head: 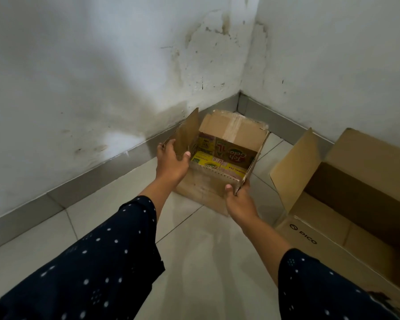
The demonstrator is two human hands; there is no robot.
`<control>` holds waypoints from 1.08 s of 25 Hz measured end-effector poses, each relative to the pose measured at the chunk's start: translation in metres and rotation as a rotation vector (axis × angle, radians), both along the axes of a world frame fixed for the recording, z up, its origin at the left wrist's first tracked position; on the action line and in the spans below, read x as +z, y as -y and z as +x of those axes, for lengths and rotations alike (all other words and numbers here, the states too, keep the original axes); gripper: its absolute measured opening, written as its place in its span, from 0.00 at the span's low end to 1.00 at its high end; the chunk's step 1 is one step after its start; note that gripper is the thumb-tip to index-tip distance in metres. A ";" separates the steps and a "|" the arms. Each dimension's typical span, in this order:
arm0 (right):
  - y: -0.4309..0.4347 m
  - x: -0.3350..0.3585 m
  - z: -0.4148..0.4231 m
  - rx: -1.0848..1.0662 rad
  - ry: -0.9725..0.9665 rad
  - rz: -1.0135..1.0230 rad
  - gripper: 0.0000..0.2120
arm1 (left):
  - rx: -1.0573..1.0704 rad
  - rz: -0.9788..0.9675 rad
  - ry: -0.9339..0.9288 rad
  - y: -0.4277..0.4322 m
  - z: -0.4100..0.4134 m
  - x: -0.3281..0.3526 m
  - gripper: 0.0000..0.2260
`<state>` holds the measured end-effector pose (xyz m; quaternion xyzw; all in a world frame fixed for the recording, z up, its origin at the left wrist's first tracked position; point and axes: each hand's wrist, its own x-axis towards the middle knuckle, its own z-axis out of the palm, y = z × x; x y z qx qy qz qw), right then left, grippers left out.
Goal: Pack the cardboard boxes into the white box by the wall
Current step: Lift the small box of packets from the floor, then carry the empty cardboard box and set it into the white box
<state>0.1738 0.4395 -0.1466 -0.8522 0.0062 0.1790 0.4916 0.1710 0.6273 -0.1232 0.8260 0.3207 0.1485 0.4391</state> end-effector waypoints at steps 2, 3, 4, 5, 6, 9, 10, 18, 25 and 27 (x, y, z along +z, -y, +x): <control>0.001 0.021 -0.008 -0.023 0.039 -0.002 0.31 | -0.028 0.180 -0.099 0.004 -0.005 0.015 0.28; 0.002 0.034 -0.011 -0.037 0.079 -0.012 0.32 | -0.057 0.281 -0.116 0.009 -0.006 0.025 0.28; 0.004 0.050 -0.012 -0.049 0.132 -0.028 0.33 | -0.097 0.348 -0.101 0.016 -0.006 0.036 0.27; 0.007 0.065 -0.012 -0.057 0.201 -0.047 0.34 | -0.145 0.378 -0.073 0.024 -0.004 0.047 0.26; 0.014 0.083 -0.010 -0.061 0.278 -0.059 0.33 | -0.196 0.388 -0.047 0.036 0.000 0.060 0.25; 0.051 0.129 0.000 -0.054 0.467 -0.107 0.31 | -0.332 0.407 -0.017 0.081 0.019 0.087 0.23; 0.071 0.140 0.004 -0.067 0.508 -0.147 0.31 | -0.377 0.395 -0.015 0.098 0.026 0.092 0.23; 0.291 0.144 -0.003 -0.310 0.440 -0.683 0.30 | -0.605 0.415 -0.177 0.224 0.057 0.084 0.28; 0.415 0.097 -0.048 -0.439 0.007 -0.890 0.35 | -0.648 0.456 -0.423 0.239 0.056 0.066 0.39; 0.425 0.084 -0.050 -0.454 -0.068 -0.767 0.38 | -0.634 0.512 -0.394 0.246 0.051 0.067 0.38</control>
